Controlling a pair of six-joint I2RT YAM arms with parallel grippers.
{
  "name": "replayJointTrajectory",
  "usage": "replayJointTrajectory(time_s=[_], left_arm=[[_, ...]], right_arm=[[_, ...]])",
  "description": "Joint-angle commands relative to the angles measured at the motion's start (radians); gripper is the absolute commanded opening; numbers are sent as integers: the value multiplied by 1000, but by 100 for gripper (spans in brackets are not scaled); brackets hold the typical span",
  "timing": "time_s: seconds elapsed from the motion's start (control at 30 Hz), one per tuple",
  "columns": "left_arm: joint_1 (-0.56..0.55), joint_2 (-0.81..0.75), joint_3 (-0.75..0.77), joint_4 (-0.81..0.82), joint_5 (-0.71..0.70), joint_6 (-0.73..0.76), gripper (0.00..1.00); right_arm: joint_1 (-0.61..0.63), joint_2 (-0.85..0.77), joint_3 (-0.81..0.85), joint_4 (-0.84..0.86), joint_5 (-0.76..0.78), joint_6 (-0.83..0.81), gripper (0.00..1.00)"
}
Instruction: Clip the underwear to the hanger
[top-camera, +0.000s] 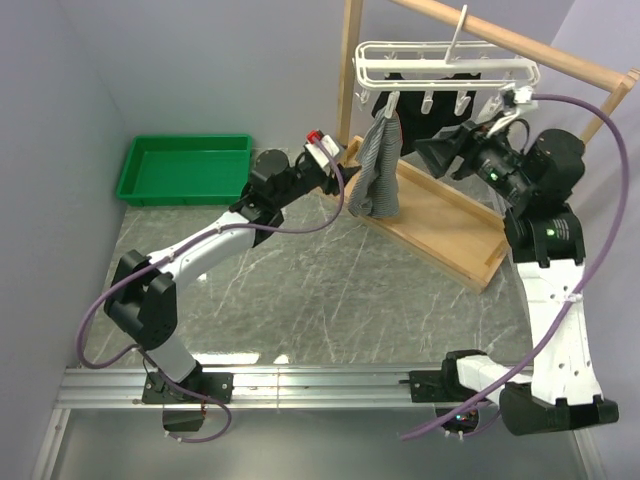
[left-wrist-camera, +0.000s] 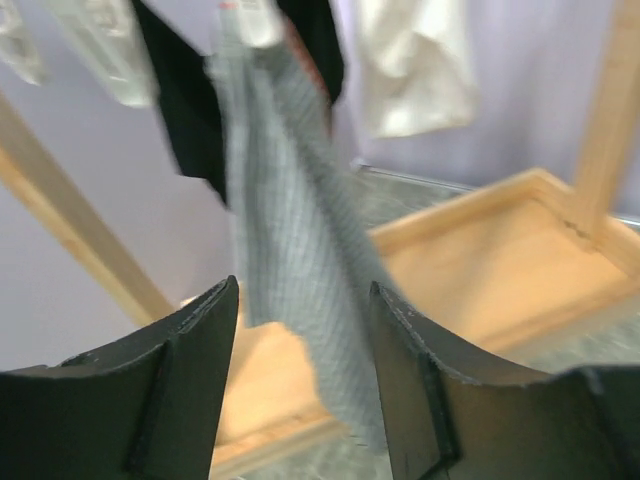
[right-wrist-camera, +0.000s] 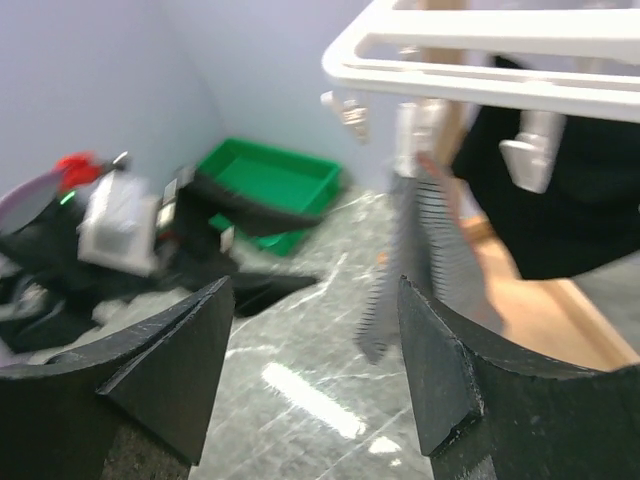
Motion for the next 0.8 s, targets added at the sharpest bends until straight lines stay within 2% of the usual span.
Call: replayJointTrajectory(time_s=[0.0, 0.2, 0.33, 0.53, 0.57, 0.77], left_arm=[[-58, -85, -52, -6, 79, -41, 61], [-111, -53, -19, 1, 108, -86, 62], [-161, 20, 34, 29, -9, -105, 56], [-213, 131, 64, 17, -150, -168, 56], [-220, 147, 64, 35, -181, -206, 56], [-227, 312, 213, 13, -393, -274, 63]], right_arm=[[-61, -27, -12, -16, 27, 45, 73], [-233, -30, -5, -50, -2, 88, 71], [-284, -49, -34, -76, -10, 58, 69], [-290, -141, -189, -142, -12, -55, 57], [-290, -155, -214, -145, -10, -59, 52], [-287, -273, -439, -85, -1, -47, 37]])
